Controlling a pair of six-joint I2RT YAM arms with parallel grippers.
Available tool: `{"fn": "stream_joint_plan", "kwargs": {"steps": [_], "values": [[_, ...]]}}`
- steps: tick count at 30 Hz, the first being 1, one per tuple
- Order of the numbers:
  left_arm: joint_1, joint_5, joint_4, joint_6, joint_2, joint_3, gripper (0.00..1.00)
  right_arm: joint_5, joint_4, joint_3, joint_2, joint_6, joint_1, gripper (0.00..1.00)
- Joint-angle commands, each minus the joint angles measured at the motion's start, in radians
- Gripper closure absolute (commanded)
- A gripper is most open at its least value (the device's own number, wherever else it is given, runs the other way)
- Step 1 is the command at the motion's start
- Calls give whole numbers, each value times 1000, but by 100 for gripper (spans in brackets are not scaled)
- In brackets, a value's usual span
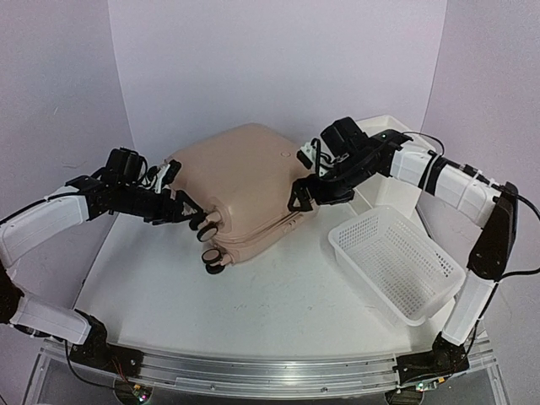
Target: Open, take out, and arrange the luggage
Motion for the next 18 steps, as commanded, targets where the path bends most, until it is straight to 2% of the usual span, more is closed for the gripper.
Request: {"fn": "stream_joint_plan", "kwargs": {"steps": [1, 7, 13, 18], "values": [[-13, 88, 54, 2, 48, -4, 17, -29, 65, -23, -33, 82, 39, 2], [-114, 103, 128, 2, 116, 8, 28, -79, 214, -171, -118, 176, 67, 2], [-206, 95, 217, -62, 207, 30, 59, -46, 237, -276, -178, 211, 98, 2], [-320, 56, 264, -117, 283, 90, 72, -10, 271, -333, -214, 204, 129, 2]]}}
